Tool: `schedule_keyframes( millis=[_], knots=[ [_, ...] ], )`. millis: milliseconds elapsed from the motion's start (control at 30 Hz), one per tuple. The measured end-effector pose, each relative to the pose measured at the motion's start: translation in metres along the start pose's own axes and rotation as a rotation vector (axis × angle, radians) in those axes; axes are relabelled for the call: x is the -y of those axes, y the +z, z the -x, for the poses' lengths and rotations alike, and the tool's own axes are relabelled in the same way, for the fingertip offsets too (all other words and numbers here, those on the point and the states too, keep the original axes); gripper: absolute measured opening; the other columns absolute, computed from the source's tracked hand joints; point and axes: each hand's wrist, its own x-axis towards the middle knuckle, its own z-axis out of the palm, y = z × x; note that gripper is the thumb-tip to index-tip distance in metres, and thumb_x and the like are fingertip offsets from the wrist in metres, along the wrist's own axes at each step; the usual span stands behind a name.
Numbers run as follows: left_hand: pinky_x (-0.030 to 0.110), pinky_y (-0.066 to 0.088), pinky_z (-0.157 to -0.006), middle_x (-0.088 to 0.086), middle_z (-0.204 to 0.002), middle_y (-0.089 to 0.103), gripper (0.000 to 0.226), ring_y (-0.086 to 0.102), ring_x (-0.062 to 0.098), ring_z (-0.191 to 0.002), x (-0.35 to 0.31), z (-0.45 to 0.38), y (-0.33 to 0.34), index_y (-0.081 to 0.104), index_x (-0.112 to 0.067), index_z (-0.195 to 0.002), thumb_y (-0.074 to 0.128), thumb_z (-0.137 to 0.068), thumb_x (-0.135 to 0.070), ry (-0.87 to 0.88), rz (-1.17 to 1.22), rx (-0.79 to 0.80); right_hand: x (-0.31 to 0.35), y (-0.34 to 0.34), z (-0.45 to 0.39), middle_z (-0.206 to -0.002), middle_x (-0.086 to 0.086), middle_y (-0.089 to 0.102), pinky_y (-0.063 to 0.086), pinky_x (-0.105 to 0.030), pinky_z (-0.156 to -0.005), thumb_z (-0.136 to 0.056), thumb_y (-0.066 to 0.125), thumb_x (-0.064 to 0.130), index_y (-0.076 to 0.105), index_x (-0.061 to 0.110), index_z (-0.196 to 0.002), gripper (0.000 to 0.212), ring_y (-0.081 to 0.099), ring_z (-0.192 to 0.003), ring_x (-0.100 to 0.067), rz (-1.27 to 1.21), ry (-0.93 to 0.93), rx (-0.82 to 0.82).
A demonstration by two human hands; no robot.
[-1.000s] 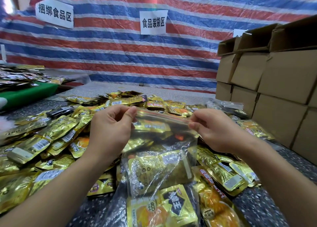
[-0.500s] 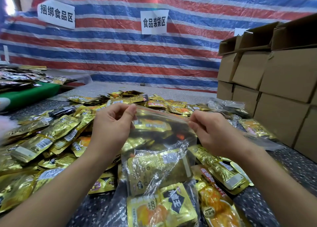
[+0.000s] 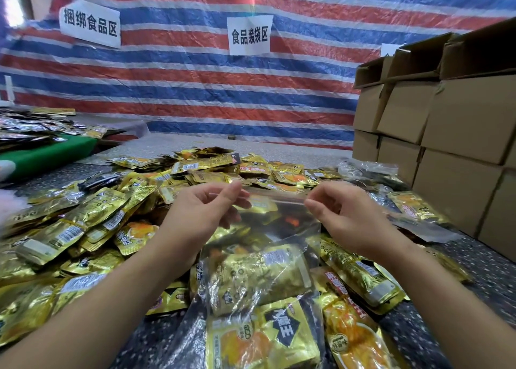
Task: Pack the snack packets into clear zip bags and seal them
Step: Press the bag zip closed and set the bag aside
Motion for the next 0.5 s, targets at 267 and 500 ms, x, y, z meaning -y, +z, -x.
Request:
schedule_keyframes(
  millis=[267, 500],
  knots=[
    [0.018, 0.05, -0.053, 0.006, -0.077, 0.076, 0.031, 0.062, 0.012, -0.058, 0.0018, -0.0004, 0.0016, 0.075, -0.016, -0.081, 0.059, -0.077, -0.042, 0.017, -0.055, -0.028, -0.002, -0.0019, 0.0008, -0.069, 0.002, 0.057, 0.038, -0.016, -0.056, -0.093, 0.066, 0.012, 0.065, 0.014, -0.078, 0.015, 0.047, -0.063, -0.006, -0.029, 0.018, -0.091],
    [0.034, 0.045, -0.062, 0.005, -0.082, 0.074, 0.034, 0.059, 0.013, -0.054, 0.0011, -0.0027, -0.0007, 0.075, -0.019, -0.077, 0.05, -0.098, -0.03, 0.003, 0.026, -0.077, -0.0003, 0.0019, 0.0029, -0.062, 0.006, 0.054, 0.035, -0.016, -0.05, -0.087, 0.064, 0.038, 0.067, 0.019, -0.078, 0.021, 0.042, -0.053, -0.003, -0.228, 0.115, -0.054]
  ],
)
